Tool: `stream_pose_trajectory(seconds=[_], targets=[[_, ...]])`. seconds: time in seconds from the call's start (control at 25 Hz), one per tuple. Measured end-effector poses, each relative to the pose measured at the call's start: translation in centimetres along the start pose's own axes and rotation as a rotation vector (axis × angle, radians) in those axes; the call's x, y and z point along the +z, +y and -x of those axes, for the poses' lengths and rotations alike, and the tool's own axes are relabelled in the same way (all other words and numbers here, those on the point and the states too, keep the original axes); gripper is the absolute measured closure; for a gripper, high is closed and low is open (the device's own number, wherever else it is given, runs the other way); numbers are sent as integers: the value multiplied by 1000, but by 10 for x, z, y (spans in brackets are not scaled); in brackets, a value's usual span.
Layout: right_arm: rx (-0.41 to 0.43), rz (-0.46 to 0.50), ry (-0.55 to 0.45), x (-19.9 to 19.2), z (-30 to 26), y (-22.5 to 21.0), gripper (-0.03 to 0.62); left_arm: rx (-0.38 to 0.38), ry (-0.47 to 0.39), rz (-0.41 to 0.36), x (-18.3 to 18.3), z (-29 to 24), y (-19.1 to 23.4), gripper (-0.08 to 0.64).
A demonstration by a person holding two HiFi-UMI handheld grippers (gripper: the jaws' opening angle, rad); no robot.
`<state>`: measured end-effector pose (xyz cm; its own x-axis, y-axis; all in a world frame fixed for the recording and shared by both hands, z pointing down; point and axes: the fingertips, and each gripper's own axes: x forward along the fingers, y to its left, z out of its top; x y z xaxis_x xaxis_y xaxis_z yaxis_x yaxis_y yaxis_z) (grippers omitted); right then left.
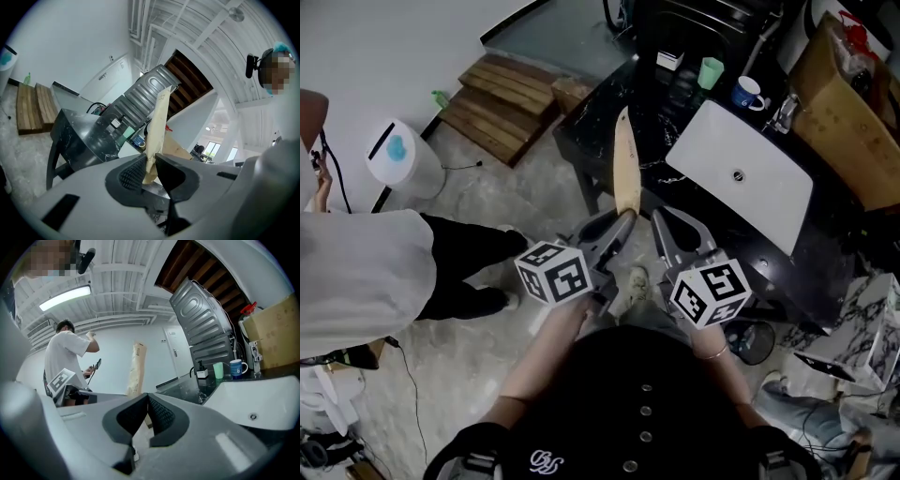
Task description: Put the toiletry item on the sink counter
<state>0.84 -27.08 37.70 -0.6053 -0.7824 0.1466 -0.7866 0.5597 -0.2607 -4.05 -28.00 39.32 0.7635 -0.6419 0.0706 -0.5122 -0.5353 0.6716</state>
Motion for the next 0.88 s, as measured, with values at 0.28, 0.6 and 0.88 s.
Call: stream_pose_trajectory(seconds=[0.28,0.6,0.88], targets=[[33,9,16,18,-38,-34,589,41,-16,9,27,-39,28,495],[57,4,33,34,-70,-67,589,94,-19,26,45,-74,52,495],[52,-15,71,30,-89,-93,589,130,10,59,43,-97,73,495]])
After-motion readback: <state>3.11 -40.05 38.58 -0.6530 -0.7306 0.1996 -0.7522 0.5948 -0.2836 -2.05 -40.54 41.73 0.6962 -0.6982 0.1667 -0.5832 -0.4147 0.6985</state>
